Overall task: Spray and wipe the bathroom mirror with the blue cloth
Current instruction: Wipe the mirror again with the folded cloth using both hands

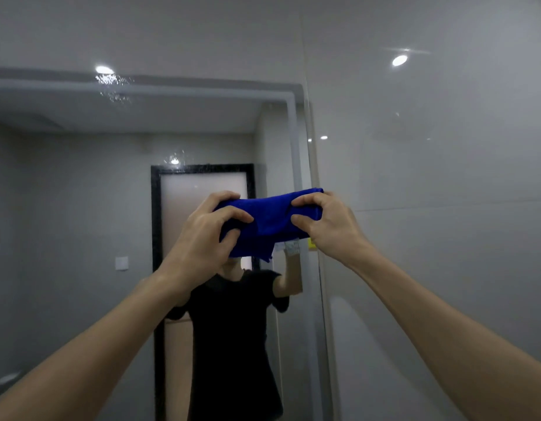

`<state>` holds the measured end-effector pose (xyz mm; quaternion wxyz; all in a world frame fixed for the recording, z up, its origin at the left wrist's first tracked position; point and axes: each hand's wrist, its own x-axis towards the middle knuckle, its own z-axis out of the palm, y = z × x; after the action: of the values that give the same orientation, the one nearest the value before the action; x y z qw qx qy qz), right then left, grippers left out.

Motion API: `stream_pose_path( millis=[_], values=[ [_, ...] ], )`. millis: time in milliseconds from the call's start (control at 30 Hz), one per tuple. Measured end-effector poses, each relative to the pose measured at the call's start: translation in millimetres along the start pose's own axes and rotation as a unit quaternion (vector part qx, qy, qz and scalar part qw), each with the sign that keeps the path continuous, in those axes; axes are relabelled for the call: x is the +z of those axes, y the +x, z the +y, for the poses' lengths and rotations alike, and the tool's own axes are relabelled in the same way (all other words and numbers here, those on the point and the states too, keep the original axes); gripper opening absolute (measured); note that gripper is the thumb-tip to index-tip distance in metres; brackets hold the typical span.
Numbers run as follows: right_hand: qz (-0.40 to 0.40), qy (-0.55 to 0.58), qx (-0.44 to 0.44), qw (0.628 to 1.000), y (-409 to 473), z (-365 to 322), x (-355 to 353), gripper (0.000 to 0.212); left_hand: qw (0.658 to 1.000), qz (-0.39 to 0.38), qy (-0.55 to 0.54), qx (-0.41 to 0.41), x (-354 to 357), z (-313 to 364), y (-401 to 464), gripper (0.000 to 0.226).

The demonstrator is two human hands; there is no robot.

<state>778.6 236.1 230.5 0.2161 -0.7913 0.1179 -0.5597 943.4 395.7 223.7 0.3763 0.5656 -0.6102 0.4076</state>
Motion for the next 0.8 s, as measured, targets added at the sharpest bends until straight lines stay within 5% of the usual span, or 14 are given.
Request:
stream_pose_path(
  millis=[167, 300, 467, 567, 800],
  values=[
    [0.046, -0.052, -0.044, 0.997, 30.2, 1.8, 9.7, 0.029, 0.999, 0.024, 0.025, 0.015, 15.7, -11.7, 28.7, 0.027],
    [0.058, -0.185, -0.092, 0.977, 35.8, 13.3, 28.4, 0.029, 0.992, -0.034, 0.115, 0.030, 32.8, -25.0, 32.3, 0.035],
    [0.114, -0.447, -0.171, 0.871, 33.5, 16.8, 37.3, 0.046, 0.931, -0.042, 0.358, 0.058, 35.1, -16.6, 30.5, 0.054],
    [0.090, -0.428, -0.232, 0.869, 32.0, 26.3, 40.0, 0.059, 0.902, -0.027, 0.424, 0.078, 40.7, -13.7, 28.0, 0.060],
    [0.072, -0.354, -0.246, 0.899, 26.4, 59.6, 50.9, 0.080, 0.937, -0.009, 0.333, 0.109, 56.3, -28.3, 26.5, 0.084]
  ],
)
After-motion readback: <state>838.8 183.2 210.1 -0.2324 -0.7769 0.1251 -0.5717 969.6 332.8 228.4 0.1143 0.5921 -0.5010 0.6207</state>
